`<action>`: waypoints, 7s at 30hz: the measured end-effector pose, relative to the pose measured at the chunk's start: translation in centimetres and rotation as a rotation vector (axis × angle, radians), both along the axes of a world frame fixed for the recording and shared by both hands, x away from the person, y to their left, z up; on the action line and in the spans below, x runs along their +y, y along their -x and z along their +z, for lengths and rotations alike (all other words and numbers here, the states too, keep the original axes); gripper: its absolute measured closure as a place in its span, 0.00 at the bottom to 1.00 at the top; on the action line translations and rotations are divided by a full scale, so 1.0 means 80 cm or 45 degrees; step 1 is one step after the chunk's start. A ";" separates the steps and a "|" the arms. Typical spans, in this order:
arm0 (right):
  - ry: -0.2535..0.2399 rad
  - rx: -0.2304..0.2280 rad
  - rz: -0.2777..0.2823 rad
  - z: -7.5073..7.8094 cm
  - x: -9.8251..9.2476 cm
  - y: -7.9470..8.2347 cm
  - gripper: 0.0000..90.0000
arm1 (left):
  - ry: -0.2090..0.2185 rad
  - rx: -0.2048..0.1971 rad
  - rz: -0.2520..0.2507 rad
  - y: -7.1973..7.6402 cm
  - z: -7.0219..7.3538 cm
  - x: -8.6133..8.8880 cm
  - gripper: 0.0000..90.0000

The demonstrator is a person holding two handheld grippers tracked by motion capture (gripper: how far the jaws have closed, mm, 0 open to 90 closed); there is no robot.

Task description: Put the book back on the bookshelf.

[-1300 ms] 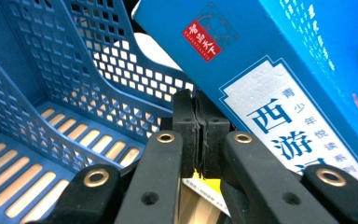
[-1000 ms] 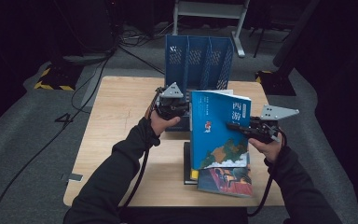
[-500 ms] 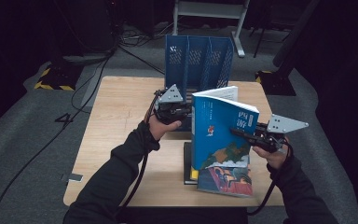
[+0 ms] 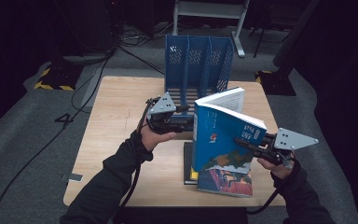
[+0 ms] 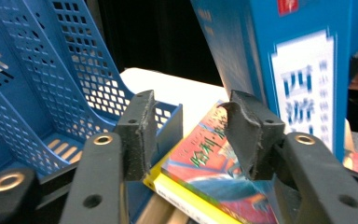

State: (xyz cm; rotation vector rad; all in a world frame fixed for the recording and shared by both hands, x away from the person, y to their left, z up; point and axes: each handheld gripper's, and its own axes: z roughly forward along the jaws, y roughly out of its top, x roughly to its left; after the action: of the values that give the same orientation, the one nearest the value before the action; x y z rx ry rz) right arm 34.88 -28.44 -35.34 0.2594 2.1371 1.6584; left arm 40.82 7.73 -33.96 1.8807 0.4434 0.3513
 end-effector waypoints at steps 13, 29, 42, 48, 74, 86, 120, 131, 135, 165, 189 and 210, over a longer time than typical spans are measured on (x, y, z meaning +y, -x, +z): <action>-0.001 -0.025 0.014 -0.002 -0.004 0.012 0.87 | -0.072 0.056 -0.150 0.046 -0.021 -0.004 0.29; 0.012 -0.048 0.046 -0.002 -0.006 0.018 0.87 | 0.061 0.063 -0.255 0.033 -0.021 -0.068 0.33; 0.027 -0.024 0.034 -0.005 -0.014 0.011 0.84 | 0.068 -0.051 -0.329 0.031 0.013 -0.079 0.53; -0.029 -0.025 -0.016 0.002 -0.022 0.008 0.75 | 0.051 -0.089 -0.353 0.036 0.018 -0.078 0.61; -0.079 0.252 -0.061 0.000 -0.028 -0.056 0.36 | 0.032 -0.115 -0.363 0.014 0.023 -0.072 0.62; -0.118 0.204 -0.043 0.003 -0.019 -0.055 0.43 | 0.085 -0.057 -0.327 0.001 0.049 -0.072 0.58; -0.177 0.276 -0.134 -0.008 -0.059 -0.061 0.41 | 0.020 0.025 -0.105 -0.002 0.092 -0.078 0.68; -0.177 0.364 -0.229 -0.026 -0.084 -0.073 0.41 | -0.006 -0.029 0.038 -0.009 0.124 -0.047 0.68; -0.174 0.386 -0.253 -0.032 -0.088 -0.076 0.41 | 0.012 -0.055 0.118 -0.014 0.134 -0.029 0.68; -0.043 0.493 -0.297 -0.068 -0.070 -0.091 0.43 | -0.036 0.008 0.854 -0.105 0.144 0.008 0.68; 0.030 0.507 -0.268 -0.080 -0.053 -0.089 0.43 | 0.019 0.042 1.089 -0.155 0.134 -0.026 0.68; 0.060 0.514 -0.240 -0.086 -0.045 -0.087 0.43 | 0.069 0.069 1.187 -0.206 0.128 -0.038 0.67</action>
State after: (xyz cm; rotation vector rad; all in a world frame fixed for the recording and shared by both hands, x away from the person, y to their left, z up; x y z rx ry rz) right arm 41.80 -32.04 -42.22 0.8153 2.3434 1.5449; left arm 57.32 4.70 -23.75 1.5265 1.3478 0.8835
